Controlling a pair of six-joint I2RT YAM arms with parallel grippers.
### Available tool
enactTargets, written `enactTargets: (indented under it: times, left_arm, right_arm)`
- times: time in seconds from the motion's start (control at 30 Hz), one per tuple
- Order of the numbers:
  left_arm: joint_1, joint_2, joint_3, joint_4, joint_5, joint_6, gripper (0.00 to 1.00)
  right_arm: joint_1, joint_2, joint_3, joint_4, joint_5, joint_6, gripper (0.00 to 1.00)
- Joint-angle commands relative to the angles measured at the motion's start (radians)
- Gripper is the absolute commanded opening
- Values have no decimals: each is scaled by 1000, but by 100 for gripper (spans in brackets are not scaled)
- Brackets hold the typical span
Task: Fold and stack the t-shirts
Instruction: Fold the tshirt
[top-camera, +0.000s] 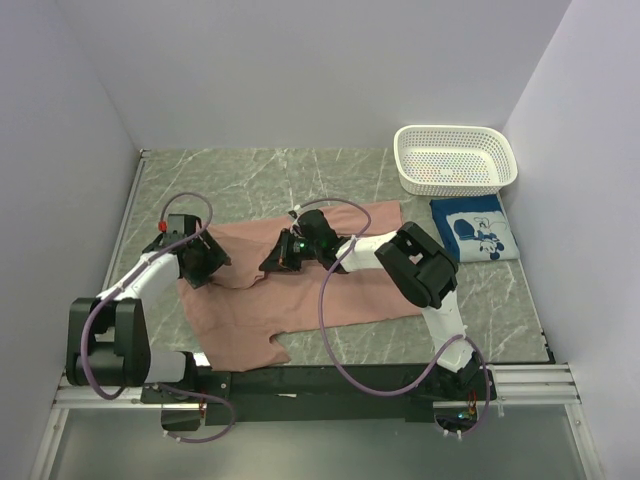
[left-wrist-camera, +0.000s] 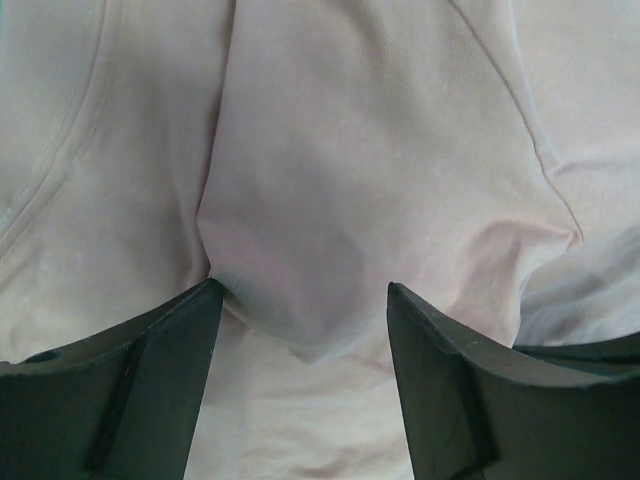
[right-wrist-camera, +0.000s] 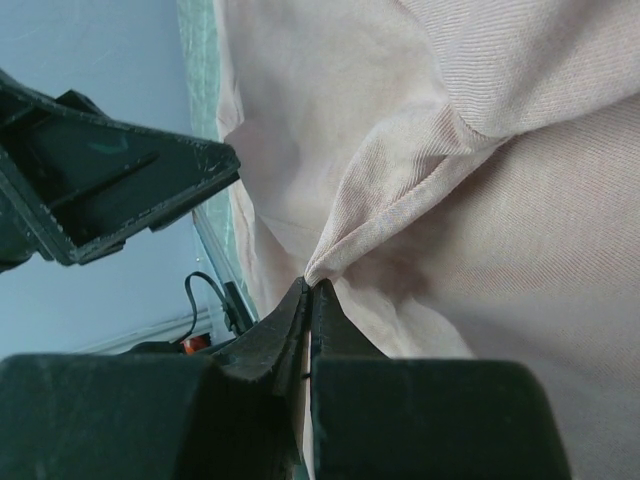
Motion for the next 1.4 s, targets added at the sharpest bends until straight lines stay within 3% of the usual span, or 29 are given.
enactTargets:
  times: [0.0,0.37,0.63,0.67,0.8,1.03,1.37]
  left_arm:
    - [-8,24,61,30,-9,0,72]
    - [-91,192,233,-5,19,-12,72]
    - [-131,252,317,-48,-12,-6,79]
    - [-131,213,305,-62,-32,-21,83]
    - [-131,105,250,-67,-87,-51,82]
    - [-126,-178,66,-93,-266,-149,67]
    - [-126,-137,-28,-38,-240,-155,60]
  right_arm:
    - [-6,-17,36,45,-10,6,0]
    - [-15,5,10,79,4,11,0]
    - [-17,26,4,87,0,5,0]
    - [-17,28,1,88,-2,2,0]
    - [-20,26,-2,91,-7,-1,0]
    - [-18,25,-18,119,-22,2,0]
    - [-18,32,-28,150,-37,14,0]
